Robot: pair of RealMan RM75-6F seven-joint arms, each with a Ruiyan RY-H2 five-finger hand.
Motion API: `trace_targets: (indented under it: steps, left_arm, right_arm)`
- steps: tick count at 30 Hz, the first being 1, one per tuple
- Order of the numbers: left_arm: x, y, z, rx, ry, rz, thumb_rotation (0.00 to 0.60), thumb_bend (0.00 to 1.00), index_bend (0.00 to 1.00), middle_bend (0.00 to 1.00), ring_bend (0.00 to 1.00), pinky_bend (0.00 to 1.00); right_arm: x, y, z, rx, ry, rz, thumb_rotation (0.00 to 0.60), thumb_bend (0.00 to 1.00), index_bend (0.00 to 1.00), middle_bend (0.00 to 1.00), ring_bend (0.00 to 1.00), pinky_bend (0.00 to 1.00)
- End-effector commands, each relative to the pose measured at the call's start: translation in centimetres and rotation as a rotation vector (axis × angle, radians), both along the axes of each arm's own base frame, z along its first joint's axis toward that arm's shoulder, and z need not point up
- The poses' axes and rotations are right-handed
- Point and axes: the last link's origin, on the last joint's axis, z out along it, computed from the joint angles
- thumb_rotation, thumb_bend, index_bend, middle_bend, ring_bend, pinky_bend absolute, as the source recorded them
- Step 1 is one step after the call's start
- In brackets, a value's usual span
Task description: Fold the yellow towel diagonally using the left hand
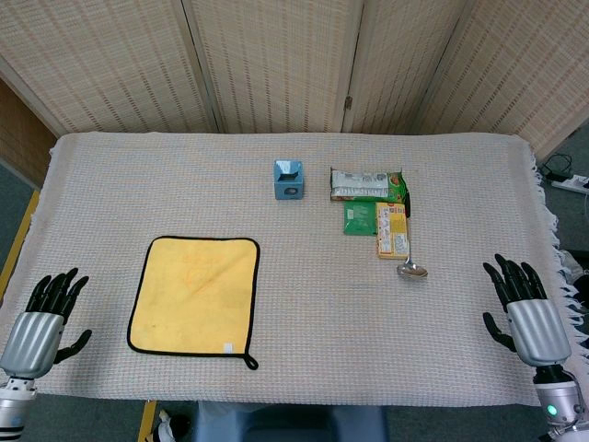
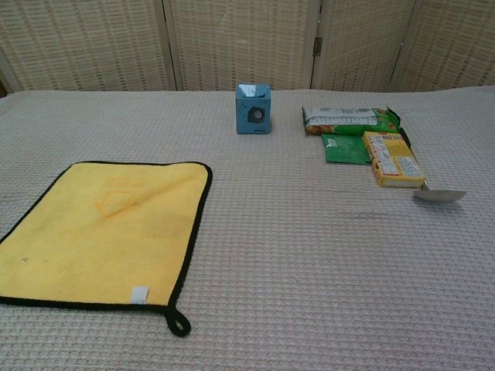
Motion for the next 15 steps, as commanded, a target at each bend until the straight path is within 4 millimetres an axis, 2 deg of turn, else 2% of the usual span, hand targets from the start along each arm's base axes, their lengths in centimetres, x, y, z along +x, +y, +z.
trace_targets:
  steps: [1, 6, 11, 15]
  left_arm:
    - [-0.1, 0.0, -0.1, -0.004, -0.003, 0.011, 0.600, 0.32, 0.01, 0.02, 0.05, 0.04]
    - [-0.1, -0.1, -0.1, -0.013, -0.011, 0.019, 0.600, 0.32, 0.02, 0.02, 0.05, 0.04]
    - [1.0, -0.6, -0.4, -0.044, -0.045, -0.033, 0.600, 0.32, 0.02, 0.02, 0.06, 0.06]
    - [2.3, 0.2, -0.1, -0.086, -0.035, -0.085, 0.600, 0.32, 0.02, 0.07, 0.10, 0.13]
  right_arm:
    - [0.0, -0.1, 0.0, 0.002, -0.002, 0.002, 0.600, 0.45, 0.00, 0.00, 0.00, 0.00]
    - [0.1, 0.0, -0.2, 0.016, 0.000, 0.004, 0.600, 0.45, 0.00, 0.00, 0.00, 0.00]
    - [0.5, 0.5, 0.1, 0.012, -0.009, 0.025, 0.600, 0.45, 0.00, 0.00, 0.00, 0.00]
    - [0.8, 0.5, 0.2, 0.013, -0.026, 0.041, 0.600, 0.45, 0.00, 0.00, 0.00, 0.00]
